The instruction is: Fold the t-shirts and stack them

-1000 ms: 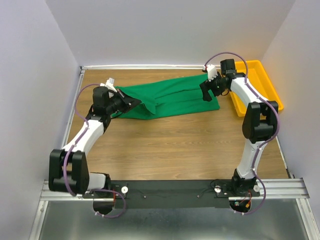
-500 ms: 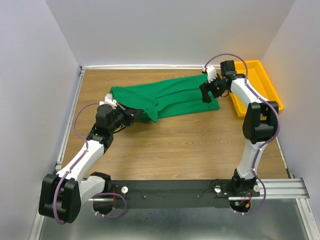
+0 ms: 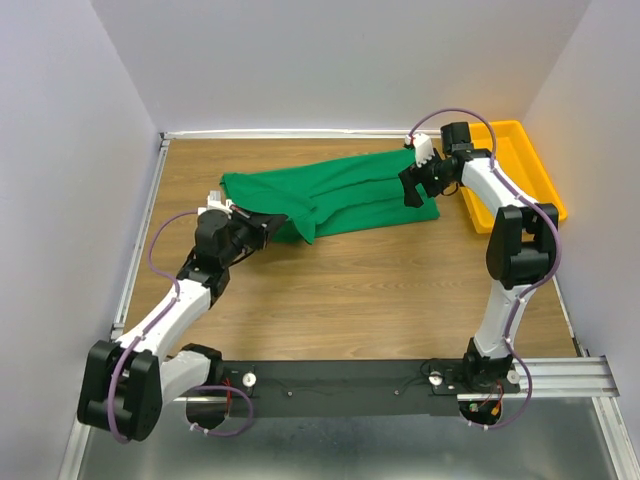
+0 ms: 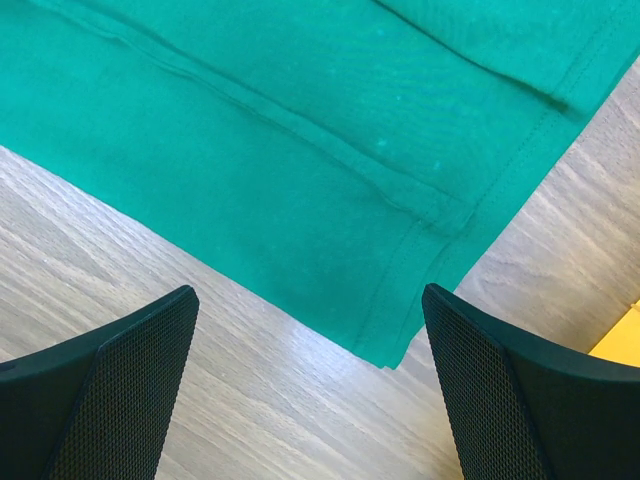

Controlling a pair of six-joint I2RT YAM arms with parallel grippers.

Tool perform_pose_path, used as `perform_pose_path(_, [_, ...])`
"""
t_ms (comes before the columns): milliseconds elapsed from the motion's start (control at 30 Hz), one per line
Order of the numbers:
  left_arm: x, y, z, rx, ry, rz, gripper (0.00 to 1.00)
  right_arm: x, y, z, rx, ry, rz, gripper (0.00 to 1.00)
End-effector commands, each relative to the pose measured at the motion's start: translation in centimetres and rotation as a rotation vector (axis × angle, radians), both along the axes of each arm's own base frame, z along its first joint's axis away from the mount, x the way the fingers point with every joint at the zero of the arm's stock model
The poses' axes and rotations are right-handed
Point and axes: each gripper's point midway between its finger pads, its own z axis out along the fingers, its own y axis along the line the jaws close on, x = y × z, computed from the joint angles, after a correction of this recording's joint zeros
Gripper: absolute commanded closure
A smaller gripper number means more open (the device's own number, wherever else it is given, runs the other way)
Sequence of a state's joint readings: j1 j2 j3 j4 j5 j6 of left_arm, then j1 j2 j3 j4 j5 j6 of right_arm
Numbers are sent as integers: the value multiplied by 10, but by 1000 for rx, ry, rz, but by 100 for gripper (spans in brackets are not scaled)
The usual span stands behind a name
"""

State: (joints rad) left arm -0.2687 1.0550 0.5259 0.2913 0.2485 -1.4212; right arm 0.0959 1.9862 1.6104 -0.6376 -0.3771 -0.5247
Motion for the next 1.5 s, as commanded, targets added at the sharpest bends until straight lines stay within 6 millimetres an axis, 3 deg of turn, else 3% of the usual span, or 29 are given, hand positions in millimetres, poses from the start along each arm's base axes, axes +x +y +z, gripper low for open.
perform_pose_path(0, [21,11,6,-21,-27,72,100,-4,1,12,18,-23,16,0])
perform_pose_path(267, [57,34,8,18,-48,104,100,-6,0,9,17,-16,15,0])
perform_pose_path(400, [78,41,-8,46,-19,86,100,-6,0,7,15,-12,12,0])
perform_pose_path(533, [94,38,-9,62,-25,46,100,-6,0,7,12,-13,13,0])
perform_pose_path(733, [115,38,-32,96,10,8,100,-6,-1,7,9,-14,12,0])
perform_pose_path(1467, [163,48,-58,169,46,-44,100,-5,-1,4,5,-9,14,0])
